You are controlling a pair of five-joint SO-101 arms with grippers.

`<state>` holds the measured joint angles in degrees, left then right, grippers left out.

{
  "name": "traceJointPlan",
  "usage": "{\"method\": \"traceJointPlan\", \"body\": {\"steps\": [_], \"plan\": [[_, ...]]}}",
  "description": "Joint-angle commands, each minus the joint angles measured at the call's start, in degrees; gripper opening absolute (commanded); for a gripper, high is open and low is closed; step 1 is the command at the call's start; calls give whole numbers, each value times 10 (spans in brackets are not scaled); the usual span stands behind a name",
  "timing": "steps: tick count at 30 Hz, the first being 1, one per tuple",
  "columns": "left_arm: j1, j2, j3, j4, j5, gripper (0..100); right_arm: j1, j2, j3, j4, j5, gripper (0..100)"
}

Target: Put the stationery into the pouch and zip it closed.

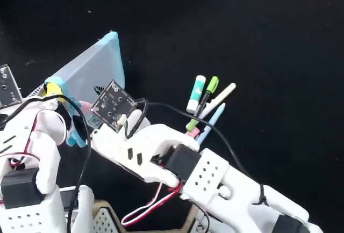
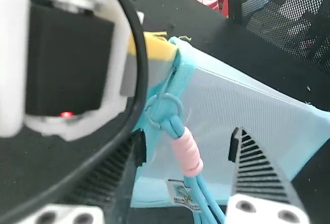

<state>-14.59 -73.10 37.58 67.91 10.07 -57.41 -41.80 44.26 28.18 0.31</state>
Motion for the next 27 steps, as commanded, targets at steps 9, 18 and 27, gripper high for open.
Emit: {"method": "traceJointPlan", "body": {"steps": [9, 18, 27], "plan": [[-14, 3, -7, -14, 7, 30, 1, 49, -8, -62, -1, 265], [-36, 2, 4, -14, 9, 32, 1, 80, -66, 8, -5, 265], [-36, -2, 4, -9, 5, 33, 12, 81, -61, 11, -2, 265]]}}
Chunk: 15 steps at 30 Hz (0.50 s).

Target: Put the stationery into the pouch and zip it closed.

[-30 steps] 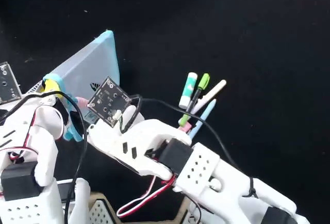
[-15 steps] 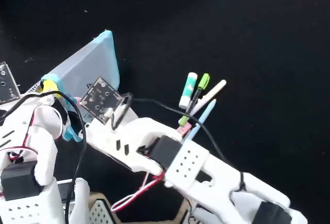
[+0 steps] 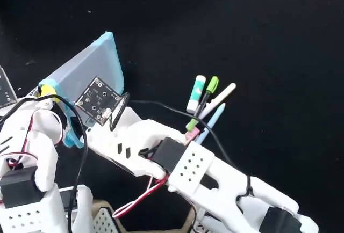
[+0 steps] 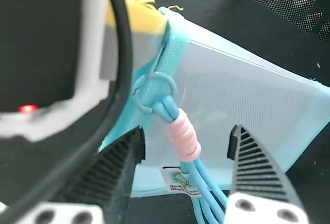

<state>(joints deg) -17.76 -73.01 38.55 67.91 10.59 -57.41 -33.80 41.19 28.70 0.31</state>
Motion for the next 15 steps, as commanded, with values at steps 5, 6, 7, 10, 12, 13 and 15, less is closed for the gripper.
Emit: {"method": "traceJointPlan", "body": {"steps": [5, 6, 7, 10, 12, 13, 15], "plan": [[0, -3, -10, 17, 2, 33, 12, 2, -27, 3, -1, 265], [8, -3, -10, 25, 2, 33, 12, 4, -27, 3, -1, 265], [19, -3, -10, 38, 0, 33, 12, 10, -29, 3, -1, 265], [22, -3, -10, 45, -1, 33, 13, 42, -45, 4, -1, 265], [22, 1, -7, 43, -2, 33, 13, 65, -58, 5, -1, 265], [22, 2, -6, 43, -4, 33, 13, 74, -64, 6, -1, 265], [22, 3, -6, 43, -23, 33, 13, 86, -69, 7, -1, 265]]}}
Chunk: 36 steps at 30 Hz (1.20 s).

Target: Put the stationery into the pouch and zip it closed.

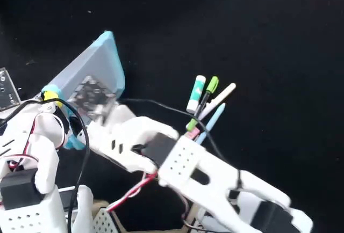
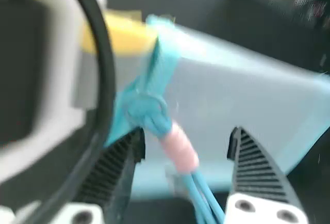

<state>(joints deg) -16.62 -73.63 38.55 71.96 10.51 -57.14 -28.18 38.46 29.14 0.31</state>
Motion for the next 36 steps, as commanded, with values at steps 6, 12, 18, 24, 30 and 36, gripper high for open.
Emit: {"method": "traceJointPlan", "body": {"steps": [6, 12, 18, 24, 30, 36], "plan": [[15, 7, -10, 5, -33, 33, 8, 7, -43, 53, -1, 265], [22, 9, -6, 7, -32, 33, 10, 0, -44, 55, -1, 93], [29, 4, -21, 29, -32, 33, 11, -1, -46, 48, -1, 57], [29, 4, -19, 35, -32, 33, 11, 0, -46, 52, -1, 51], [29, 4, -22, 34, -32, 32, 11, -6, -58, 98, -1, 10], [29, 9, -23, 33, -32, 31, 10, -7, -95, 159, -1, 11]]}}
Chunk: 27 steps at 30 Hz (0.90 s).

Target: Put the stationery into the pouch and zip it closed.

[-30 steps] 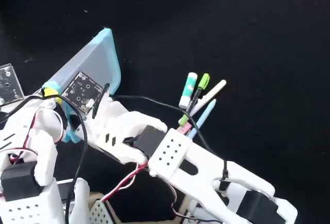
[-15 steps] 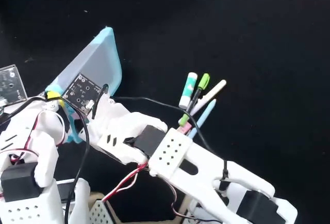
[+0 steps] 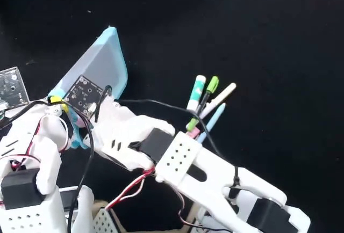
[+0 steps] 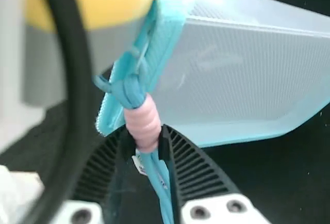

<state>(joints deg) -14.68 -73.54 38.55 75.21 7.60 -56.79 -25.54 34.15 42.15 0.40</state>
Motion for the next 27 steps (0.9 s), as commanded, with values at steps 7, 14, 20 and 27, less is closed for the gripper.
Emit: {"method": "traceJointPlan", "body": {"steps": [7, 14, 20, 27], "plan": [[9, 8, -23, 2, -3, 31, 4, -33, -58, 102, -2, 11], [9, 8, -23, -2, -3, 31, 3, -95, 3, 99, -2, 11], [9, 8, -21, -15, -3, 31, 4, -148, 64, 98, -1, 11], [9, 9, -23, -18, -3, 30, 4, -154, 102, 99, -1, 11]]}}
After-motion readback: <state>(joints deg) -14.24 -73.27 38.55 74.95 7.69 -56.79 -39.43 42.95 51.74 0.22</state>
